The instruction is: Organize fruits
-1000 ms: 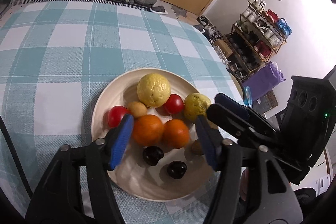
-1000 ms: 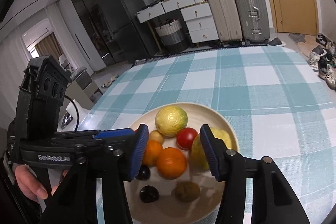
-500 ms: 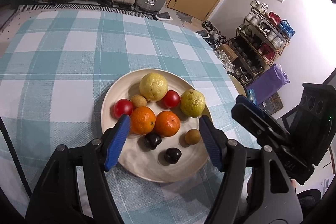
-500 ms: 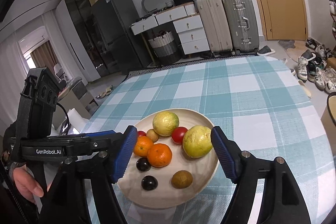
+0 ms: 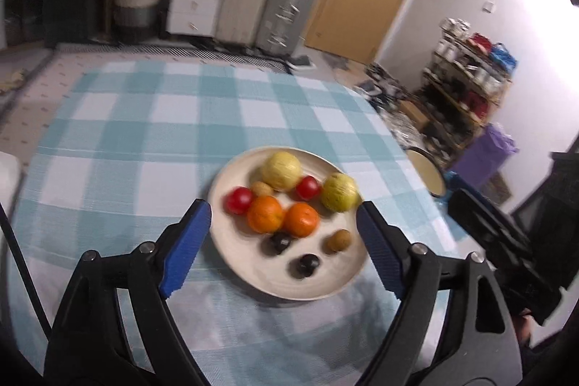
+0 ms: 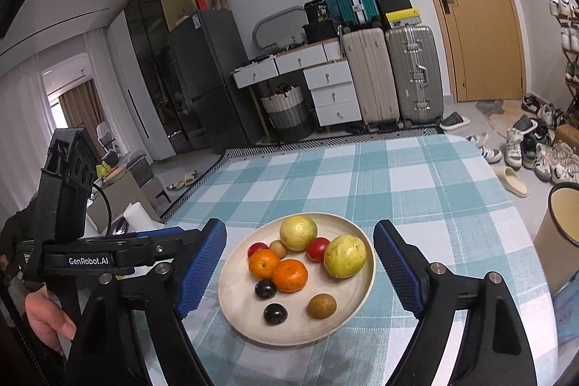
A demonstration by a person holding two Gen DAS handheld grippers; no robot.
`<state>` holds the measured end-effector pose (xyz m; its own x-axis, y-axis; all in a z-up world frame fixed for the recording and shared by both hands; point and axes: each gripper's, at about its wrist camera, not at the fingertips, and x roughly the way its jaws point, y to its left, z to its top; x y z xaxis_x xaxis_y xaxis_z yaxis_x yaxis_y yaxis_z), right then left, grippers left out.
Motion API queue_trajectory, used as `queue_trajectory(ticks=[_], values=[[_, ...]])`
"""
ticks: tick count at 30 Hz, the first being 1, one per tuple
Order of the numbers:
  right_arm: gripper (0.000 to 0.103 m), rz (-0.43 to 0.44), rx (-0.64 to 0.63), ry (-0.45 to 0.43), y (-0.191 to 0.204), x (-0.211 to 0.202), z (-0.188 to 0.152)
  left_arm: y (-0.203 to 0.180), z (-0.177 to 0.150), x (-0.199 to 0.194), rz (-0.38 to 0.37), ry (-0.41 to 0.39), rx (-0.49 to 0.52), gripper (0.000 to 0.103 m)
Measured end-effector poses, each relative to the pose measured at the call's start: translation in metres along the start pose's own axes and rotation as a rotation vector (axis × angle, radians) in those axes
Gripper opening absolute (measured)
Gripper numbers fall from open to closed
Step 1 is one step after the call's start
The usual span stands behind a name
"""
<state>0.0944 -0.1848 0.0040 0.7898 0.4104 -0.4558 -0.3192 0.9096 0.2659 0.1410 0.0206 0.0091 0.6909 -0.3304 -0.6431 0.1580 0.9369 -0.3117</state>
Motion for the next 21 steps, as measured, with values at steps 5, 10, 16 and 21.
queue_trajectory(ticks=[5,10,16,21], values=[[0.094,-0.002,-0.025,-0.053,0.007,-0.016,-0.006,0.001,-0.007,-0.017,0.064,-0.095,0.01,0.084],[0.096,-0.012,-0.084,-0.087,0.017,-0.027,-0.014,-0.006,-0.015,-0.038,0.119,-0.192,0.054,0.091],[0.101,-0.01,-0.124,-0.167,0.029,-0.045,-0.021,-0.013,-0.024,-0.064,0.134,-0.299,0.074,0.102],[0.103,-0.012,-0.133,-0.197,0.029,-0.052,-0.024,-0.02,-0.033,-0.075,0.192,-0.352,0.1,0.102]])
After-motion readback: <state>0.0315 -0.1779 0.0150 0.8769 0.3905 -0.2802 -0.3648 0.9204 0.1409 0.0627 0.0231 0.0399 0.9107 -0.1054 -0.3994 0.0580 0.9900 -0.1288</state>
